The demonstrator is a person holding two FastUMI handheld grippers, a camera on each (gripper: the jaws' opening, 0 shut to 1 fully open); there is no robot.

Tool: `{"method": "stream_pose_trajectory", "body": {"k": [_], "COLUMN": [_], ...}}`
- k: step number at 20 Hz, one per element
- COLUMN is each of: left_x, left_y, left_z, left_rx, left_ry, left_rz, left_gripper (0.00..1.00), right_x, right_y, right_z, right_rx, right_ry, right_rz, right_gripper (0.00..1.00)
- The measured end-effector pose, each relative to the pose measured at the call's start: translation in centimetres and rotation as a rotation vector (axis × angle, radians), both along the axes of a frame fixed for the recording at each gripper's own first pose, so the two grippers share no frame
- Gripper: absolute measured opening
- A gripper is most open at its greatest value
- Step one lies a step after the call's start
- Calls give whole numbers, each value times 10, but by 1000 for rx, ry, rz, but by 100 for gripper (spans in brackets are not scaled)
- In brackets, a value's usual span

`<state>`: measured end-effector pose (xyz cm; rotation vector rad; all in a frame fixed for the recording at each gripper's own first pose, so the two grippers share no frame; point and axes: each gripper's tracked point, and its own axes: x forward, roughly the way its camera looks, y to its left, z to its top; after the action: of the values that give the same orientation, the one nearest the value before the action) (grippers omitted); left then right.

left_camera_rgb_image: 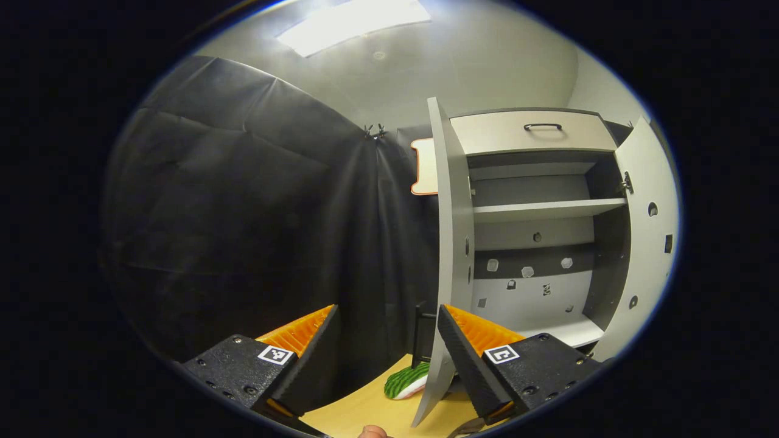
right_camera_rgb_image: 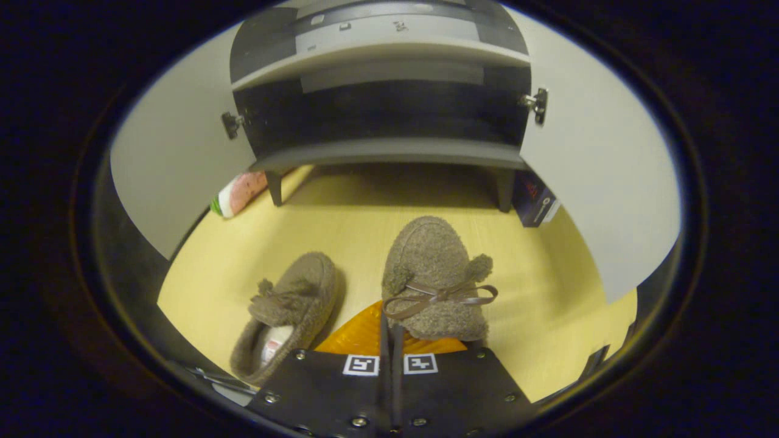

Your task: Grab one shoe with the right hand and put it into the shoe cabinet, grab the other shoe with the left hand and put it into the shoe cabinet; then close the right door with the right hand and the left door with the left hand.

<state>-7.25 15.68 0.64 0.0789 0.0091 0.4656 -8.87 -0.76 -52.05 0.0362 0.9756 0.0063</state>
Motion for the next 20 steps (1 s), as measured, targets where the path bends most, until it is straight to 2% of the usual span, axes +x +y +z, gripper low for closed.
{"method": "stream_pose_trajectory", "body": {"k": [4, 8, 15, 20], "left_x": [1, -1, -15, -20], "left_y": [1, 2, 8, 17], "left_z": [0, -4, -13, -21], "left_rx": [-15, -41, -44, -58], "left_ry": [-11, -13, 12, 23], "left_rz": [-8, -16, 6, 51], "left_gripper": [98, 98, 98, 97], "right_x": [47, 113, 235, 323], "right_y": [1, 7, -1, -18], "right_z": [73, 149, 237, 270], "right_rx": [2, 3, -3, -75], "right_ry": [-171, -341, -501, -576], "right_rz": [1, 33, 41, 33], "right_gripper": [1, 1, 1, 0]}}
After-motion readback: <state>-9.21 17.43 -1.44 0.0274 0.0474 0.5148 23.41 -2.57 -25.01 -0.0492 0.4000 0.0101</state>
